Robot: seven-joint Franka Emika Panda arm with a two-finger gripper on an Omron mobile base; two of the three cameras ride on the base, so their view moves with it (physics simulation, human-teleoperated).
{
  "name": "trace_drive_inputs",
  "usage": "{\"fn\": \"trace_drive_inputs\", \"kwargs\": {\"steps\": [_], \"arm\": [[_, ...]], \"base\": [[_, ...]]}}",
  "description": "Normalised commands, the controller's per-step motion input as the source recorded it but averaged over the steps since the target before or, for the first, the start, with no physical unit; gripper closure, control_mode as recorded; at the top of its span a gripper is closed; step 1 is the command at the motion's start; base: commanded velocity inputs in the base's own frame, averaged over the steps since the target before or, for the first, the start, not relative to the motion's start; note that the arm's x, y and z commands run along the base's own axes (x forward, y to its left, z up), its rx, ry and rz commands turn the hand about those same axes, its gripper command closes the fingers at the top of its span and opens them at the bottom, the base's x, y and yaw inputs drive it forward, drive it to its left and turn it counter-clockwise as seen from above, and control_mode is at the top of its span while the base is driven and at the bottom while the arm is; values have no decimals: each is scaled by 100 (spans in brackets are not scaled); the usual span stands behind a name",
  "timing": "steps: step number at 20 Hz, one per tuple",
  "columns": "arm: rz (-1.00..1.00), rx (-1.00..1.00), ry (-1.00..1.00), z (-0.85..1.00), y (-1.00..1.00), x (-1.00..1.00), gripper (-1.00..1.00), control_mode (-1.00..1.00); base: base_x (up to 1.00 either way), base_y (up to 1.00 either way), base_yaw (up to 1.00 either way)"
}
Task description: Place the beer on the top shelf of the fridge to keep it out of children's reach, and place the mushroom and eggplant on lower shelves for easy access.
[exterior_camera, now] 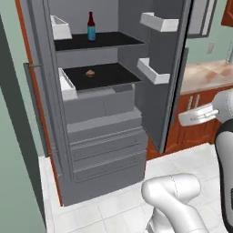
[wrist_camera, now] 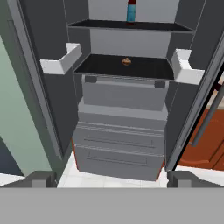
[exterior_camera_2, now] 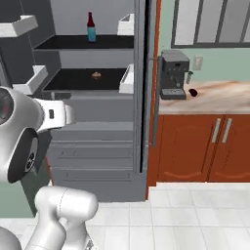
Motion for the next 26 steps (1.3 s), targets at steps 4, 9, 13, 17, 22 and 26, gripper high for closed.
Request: {"fn": "trace_drive_inputs", "kwargs": {"steps": [4,9,13,17,22,26], "arm": [[0,0,0,0,0,0,-100,100],[0,0,0,0,0,0,-100,100],[0,0,0,0,0,0,-100,100],[0,0,0,0,0,0,-100,100],[0,0,0,0,0,0,-100,100],[0,0,0,0,0,0,-100,100]], "base": [[-1,-49,-62],[2,-46,-72],[15,-24,-67],[48,-3,-46],[84,-2,-28],[99,-11,-9]]}}
